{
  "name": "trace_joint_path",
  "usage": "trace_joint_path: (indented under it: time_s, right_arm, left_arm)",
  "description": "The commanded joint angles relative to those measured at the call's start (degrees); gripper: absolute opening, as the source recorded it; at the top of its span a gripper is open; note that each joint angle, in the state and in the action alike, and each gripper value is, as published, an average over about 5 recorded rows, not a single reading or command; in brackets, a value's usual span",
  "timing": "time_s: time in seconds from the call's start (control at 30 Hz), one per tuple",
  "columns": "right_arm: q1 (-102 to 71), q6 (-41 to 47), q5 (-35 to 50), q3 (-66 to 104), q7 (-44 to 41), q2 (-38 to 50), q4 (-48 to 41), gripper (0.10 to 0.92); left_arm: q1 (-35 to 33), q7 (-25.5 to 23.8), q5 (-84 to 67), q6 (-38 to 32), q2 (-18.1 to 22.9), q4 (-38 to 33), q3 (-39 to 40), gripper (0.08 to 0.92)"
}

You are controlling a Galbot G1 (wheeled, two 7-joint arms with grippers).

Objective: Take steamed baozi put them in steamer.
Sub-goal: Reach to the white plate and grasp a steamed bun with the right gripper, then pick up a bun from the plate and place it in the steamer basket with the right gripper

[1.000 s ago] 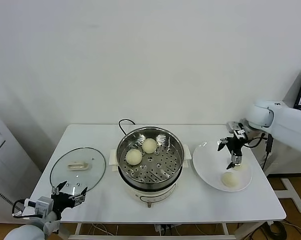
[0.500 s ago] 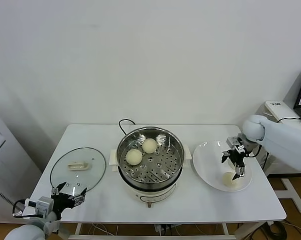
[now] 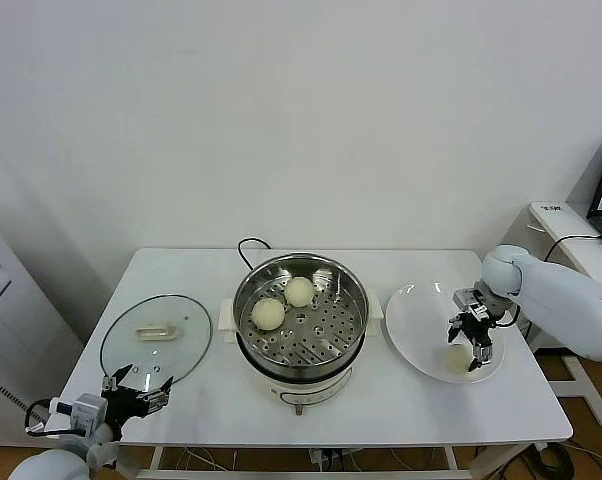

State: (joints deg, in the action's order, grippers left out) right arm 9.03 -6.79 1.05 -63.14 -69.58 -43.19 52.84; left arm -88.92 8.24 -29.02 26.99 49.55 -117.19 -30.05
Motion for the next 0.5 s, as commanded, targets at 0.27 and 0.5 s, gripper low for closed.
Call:
trace_joint_path:
  time_s: [0.27,0.5]
  right_arm:
    - [-1.76,-0.34,-0.42,2.66,-2.93,0.50,-0.74,0.555]
    - [5.91,0.30,4.05,-2.63,-3.20,3.06,3.77,0.510]
  left_arm:
    - [-0.14,0.06,-0.05,0.05,-0.11,-0.33,-0.27,0.823]
    - [-0.38,0.09,0.04,0.08,-0.02,-0.46,-0.04,0.823]
